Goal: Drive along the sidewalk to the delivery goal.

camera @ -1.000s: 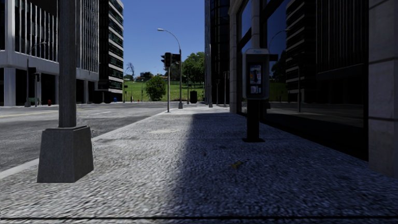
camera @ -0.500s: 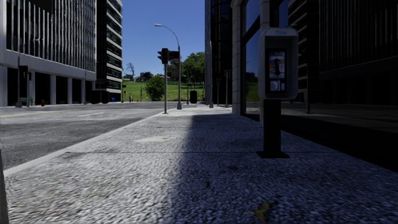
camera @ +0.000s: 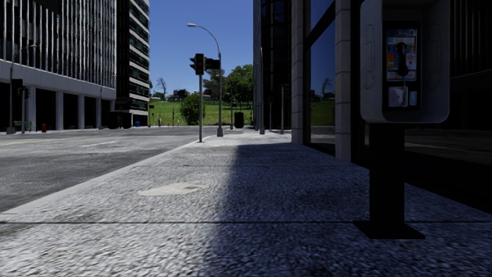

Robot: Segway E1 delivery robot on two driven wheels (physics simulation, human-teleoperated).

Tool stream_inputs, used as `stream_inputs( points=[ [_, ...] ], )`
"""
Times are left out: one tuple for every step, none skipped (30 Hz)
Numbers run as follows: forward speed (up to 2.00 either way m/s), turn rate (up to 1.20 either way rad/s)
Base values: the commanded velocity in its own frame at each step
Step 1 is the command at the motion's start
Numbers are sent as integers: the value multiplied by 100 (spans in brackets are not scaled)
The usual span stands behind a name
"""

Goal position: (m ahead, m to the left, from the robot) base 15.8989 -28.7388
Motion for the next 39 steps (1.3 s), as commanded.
stream_inputs(
  points=[
    [200,0],
    [200,0],
    [200,0],
    [200,0],
    [200,0],
    [200,0],
    [200,0],
    [200,0],
    [200,0],
    [200,0],
    [200,0],
    [200,0],
    [200,0],
    [200,0],
    [200,0],
    [200,0],
    [200,0],
    [200,0],
    [200,0],
    [200,0],
    [200,0],
    [200,0],
    [200,0],
    [200,0],
    [200,0],
    [200,0],
    [200,0],
    [200,0],
    [200,0],
    [200,0],
    [200,0],
    [200,0],
    [200,0],
    [200,0],
    [200,0],
    [200,0],
    [200,0],
    [200,0],
    [200,0]
  ],
)
